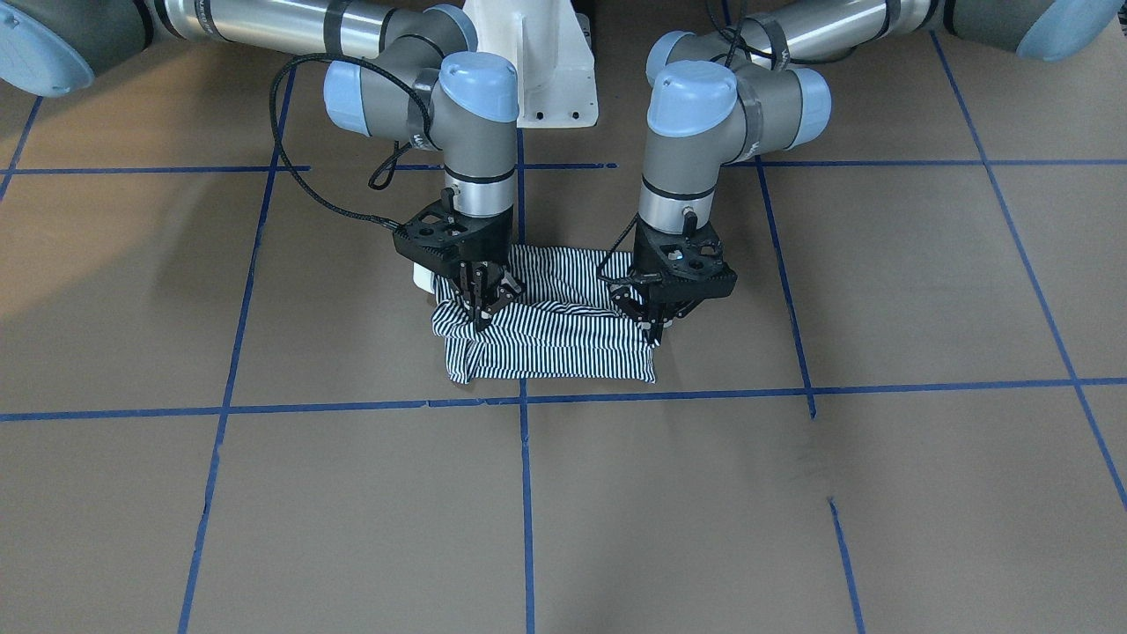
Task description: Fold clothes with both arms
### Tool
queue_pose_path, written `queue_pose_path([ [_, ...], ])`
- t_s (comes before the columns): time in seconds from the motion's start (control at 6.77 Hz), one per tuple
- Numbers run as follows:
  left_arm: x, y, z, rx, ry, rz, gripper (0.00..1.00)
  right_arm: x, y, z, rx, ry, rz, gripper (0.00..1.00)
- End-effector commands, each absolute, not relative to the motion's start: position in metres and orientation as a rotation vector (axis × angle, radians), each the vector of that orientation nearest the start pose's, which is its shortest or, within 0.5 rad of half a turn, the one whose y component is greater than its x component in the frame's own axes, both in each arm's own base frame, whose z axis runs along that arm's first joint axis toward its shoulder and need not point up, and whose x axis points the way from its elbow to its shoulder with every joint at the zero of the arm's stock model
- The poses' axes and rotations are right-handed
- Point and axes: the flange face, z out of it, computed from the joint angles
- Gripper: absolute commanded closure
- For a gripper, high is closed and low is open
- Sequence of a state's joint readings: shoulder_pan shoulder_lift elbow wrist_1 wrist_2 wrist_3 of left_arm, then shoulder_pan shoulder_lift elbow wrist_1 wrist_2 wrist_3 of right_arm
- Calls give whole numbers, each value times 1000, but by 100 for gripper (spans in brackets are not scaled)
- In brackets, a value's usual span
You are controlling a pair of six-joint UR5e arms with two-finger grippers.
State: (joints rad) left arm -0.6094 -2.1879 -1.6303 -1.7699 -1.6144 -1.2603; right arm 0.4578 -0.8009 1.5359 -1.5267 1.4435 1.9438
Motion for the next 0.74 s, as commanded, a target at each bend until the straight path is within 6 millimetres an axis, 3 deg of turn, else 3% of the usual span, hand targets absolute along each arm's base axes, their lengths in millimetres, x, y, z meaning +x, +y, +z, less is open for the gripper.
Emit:
queue_pose_path([
  [0.0,498,-507,260,354,791,-264,100,-592,-455,210,160,-785,833,100],
  [0.15,496,-506,261,376,780,-211,1,-591,-455,211,174,-777,800,64],
  [0.3,473,-512,246,455,780,-94,0,-590,-455,199,217,-783,698,1],
  [0.44,435,-524,238,489,797,-30,0,-579,-464,194,226,-782,686,0],
  [0.59,403,-529,247,470,837,34,0,-577,-462,186,271,-782,571,0],
])
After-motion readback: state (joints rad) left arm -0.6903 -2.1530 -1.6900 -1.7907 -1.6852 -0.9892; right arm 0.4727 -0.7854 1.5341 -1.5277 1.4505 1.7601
